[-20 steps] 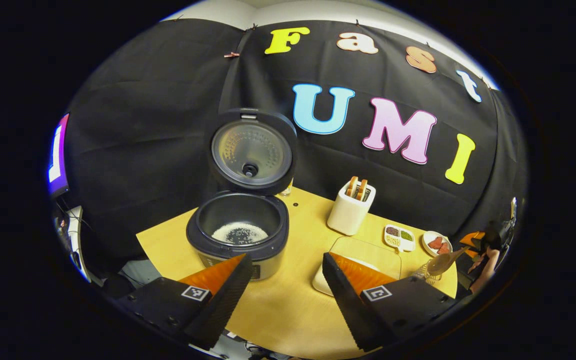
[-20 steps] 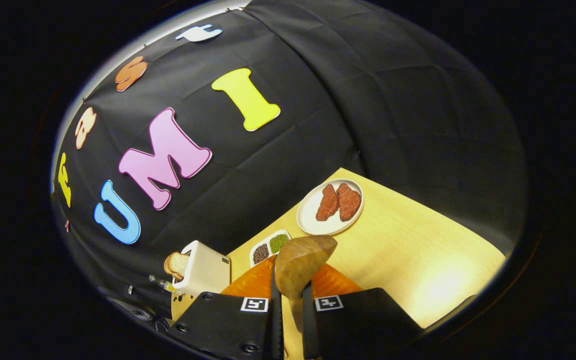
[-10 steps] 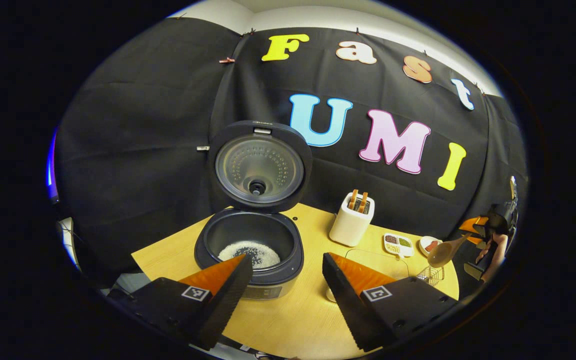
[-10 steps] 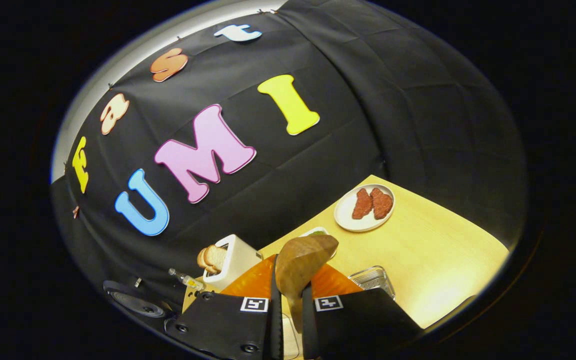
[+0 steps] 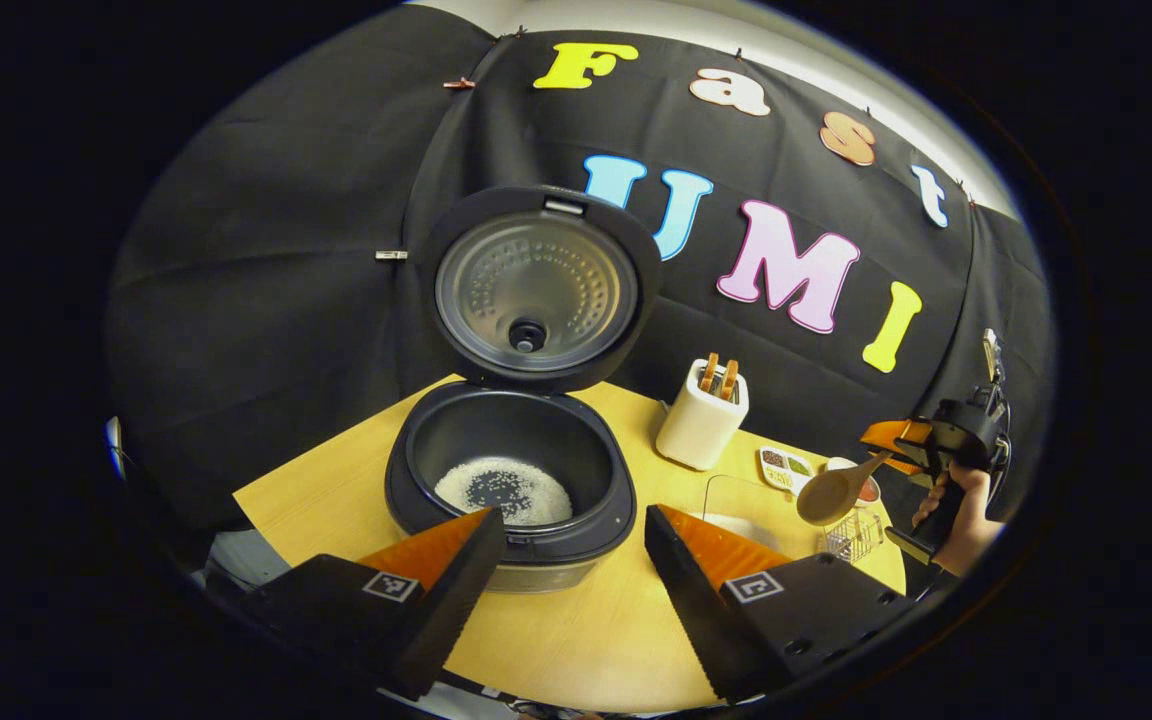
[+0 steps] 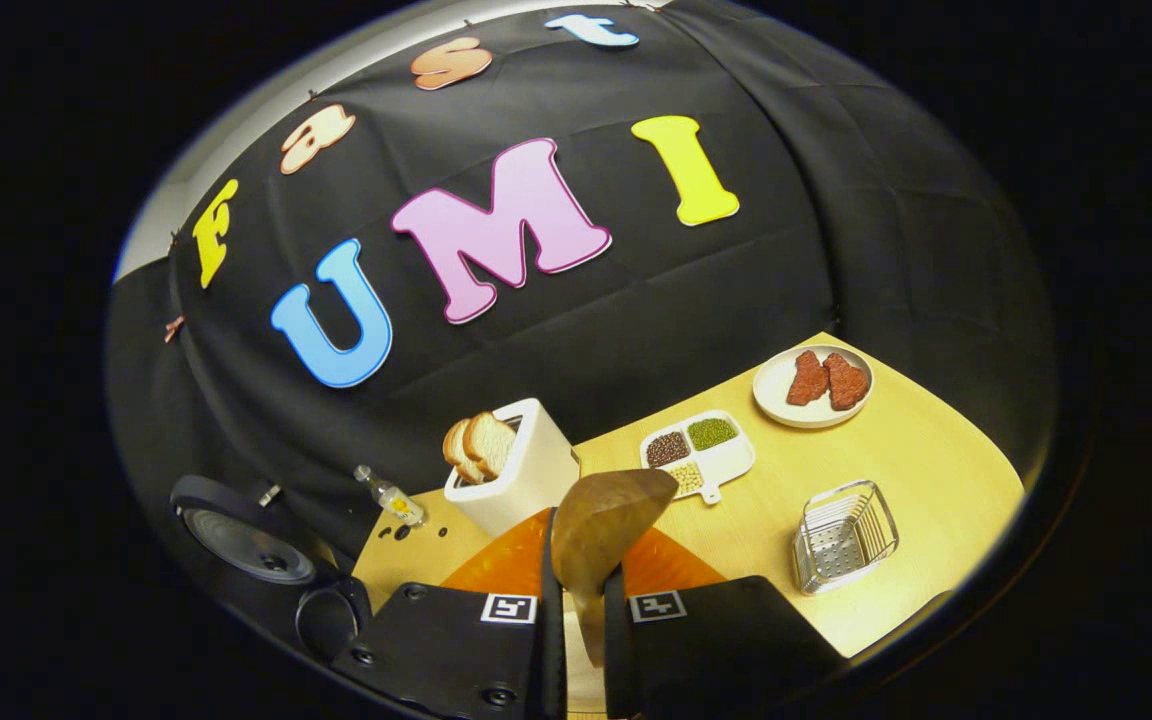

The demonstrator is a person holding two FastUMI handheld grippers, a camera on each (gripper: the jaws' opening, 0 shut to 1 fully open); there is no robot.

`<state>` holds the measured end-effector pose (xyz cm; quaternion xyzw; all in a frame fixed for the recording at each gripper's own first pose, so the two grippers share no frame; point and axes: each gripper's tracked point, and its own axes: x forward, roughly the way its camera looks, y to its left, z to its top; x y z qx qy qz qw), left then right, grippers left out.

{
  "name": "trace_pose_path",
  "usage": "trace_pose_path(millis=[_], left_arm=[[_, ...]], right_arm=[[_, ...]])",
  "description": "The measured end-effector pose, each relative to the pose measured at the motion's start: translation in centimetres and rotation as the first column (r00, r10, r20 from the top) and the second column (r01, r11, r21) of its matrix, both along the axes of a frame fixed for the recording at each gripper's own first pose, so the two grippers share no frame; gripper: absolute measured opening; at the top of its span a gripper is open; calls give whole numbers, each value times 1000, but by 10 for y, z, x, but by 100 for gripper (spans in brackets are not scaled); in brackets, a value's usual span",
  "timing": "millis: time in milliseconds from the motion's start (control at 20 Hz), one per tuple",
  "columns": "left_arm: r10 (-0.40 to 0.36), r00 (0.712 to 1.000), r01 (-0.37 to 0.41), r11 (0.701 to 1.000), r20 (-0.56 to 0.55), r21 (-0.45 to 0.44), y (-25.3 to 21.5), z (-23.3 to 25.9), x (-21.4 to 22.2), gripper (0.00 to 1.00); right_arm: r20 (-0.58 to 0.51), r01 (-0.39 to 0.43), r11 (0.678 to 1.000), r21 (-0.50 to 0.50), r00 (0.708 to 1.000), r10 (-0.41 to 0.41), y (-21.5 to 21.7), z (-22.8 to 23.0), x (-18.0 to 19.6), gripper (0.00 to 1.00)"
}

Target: Close the left gripper, press the button to open the rice cooker; take a wooden spoon from the chopstick holder with the right hand, scoop a spoonful of rice and pour it into the rice cooker, then put the wooden spoon back into the chopstick holder.

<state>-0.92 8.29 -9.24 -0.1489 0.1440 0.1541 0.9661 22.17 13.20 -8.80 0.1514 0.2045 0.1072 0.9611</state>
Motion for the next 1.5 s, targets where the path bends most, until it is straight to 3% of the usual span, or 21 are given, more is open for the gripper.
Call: trace_pose_path(millis=[150, 350, 600, 950, 1300, 1500], left_arm=[[-24, 999, 24, 1000, -29, 0, 6, -11, 2, 95], [-69, 997, 66, 995, -44, -75, 0, -24, 4, 92], [-91, 994, 87, 995, -69, -58, 2, -34, 3, 95], [-104, 991, 101, 994, -83, -43, 11, -39, -2, 95], [-75, 995, 72, 996, -66, -45, 21, -32, -10, 95], [-64, 996, 60, 997, -63, -54, 26, -30, -16, 95]], right_arm=[[-9, -14, 998, -68, 1000, 14, 10, -29, 2, 19], [-21, -27, 988, -149, 999, 24, 20, -66, 4, 19], [-36, -29, 987, -160, 999, 23, 44, -92, -1, 19], [-132, -63, 996, -68, 990, 54, 88, -106, -25, 19], [-268, -13, 994, 105, 963, 41, 114, -106, -36, 19], [-305, 17, 991, 132, 952, 24, 108, -102, -38, 19]])
